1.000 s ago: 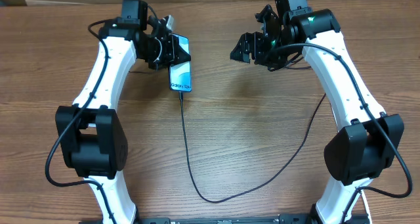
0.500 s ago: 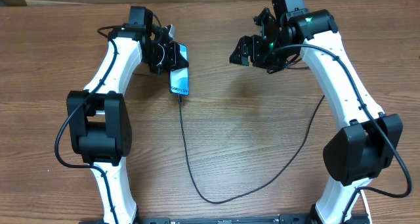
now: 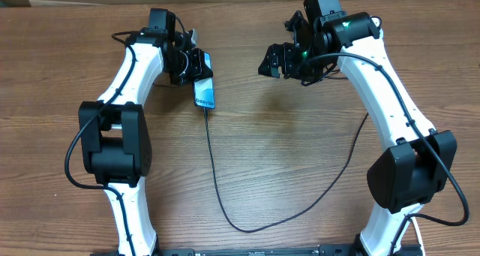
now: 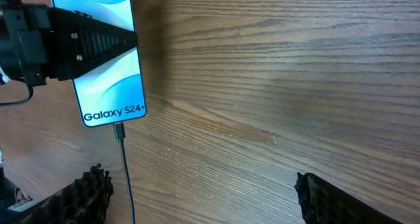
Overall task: Plug charger to phone and switch on socket
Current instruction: 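Lower the phone with the left gripper and lay it flat on the table, then open the left gripper and lift it away from the phone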
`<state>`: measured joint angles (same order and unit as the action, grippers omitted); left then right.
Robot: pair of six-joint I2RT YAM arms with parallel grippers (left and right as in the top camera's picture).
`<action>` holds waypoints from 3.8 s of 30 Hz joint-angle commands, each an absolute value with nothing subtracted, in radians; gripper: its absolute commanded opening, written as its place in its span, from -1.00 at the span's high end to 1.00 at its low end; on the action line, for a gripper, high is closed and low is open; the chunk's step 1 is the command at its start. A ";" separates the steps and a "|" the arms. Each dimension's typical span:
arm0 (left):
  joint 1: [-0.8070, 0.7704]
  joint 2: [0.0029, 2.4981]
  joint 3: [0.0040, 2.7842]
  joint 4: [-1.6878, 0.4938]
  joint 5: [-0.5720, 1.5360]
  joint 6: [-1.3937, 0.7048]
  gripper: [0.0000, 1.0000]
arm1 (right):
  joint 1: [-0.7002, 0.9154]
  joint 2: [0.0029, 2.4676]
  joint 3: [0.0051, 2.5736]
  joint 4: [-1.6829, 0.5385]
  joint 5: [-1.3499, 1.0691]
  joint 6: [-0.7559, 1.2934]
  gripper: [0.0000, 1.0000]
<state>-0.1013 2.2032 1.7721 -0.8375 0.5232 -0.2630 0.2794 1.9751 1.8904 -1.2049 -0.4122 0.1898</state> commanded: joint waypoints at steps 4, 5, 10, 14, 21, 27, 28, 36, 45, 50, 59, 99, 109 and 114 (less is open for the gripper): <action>-0.120 2.210 1.788 -0.807 0.505 -0.279 0.92 | 0.282 1.975 1.903 -1.203 -0.404 0.185 -0.81; -0.121 2.214 1.788 -0.805 0.505 -0.286 0.92 | 0.282 1.975 1.903 -1.203 -0.404 0.185 -0.81; -0.126 2.272 1.788 -0.803 0.517 -0.319 0.91 | 0.282 1.975 1.903 -1.203 -0.403 0.185 -0.81; -0.128 2.302 1.788 -0.805 0.551 -0.319 0.91 | 0.282 1.975 1.903 -1.203 -0.393 0.185 -0.82; -0.128 2.306 1.788 -0.799 0.501 -0.318 0.92 | 0.282 1.975 1.903 -1.203 -0.392 0.185 -0.82; -0.128 2.306 1.788 -0.812 0.470 -0.318 0.79 | 0.282 1.975 1.903 -1.203 -0.392 0.185 -0.82; -0.128 2.306 1.788 -0.813 0.469 -0.318 0.77 | 0.282 1.975 1.903 -1.203 -0.392 0.185 -0.82; -0.128 2.306 1.788 -0.818 0.467 -0.318 0.60 | 0.282 1.975 1.903 -1.203 -0.389 0.185 -0.82; -0.128 2.306 1.788 -0.850 0.427 -0.315 0.52 | 0.282 1.975 1.903 -1.203 -0.388 0.185 -0.82; -0.125 2.306 1.788 -0.868 0.403 -0.315 0.49 | 0.282 1.975 1.903 -1.203 -0.389 0.185 -0.82; -0.125 2.306 1.788 -0.894 0.329 -0.315 0.27 | 0.282 1.975 1.903 -1.203 -0.389 0.185 -0.82; -0.123 2.301 2.578 -1.419 -0.033 -0.313 0.07 | 0.228 1.889 1.946 -1.216 -0.312 0.185 -0.79; -0.122 2.253 2.759 -1.515 -0.039 -0.310 0.00 | 0.094 1.855 1.946 -1.297 -0.262 0.186 -0.81; -0.122 2.222 2.778 -1.550 -0.054 -0.310 -0.01 | 0.031 1.855 1.946 -1.297 -0.262 0.186 -0.81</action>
<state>-0.1246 2.2829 2.7453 -1.5421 -0.0296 -0.3149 0.0566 1.8843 1.9205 -1.2999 -0.2749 0.1890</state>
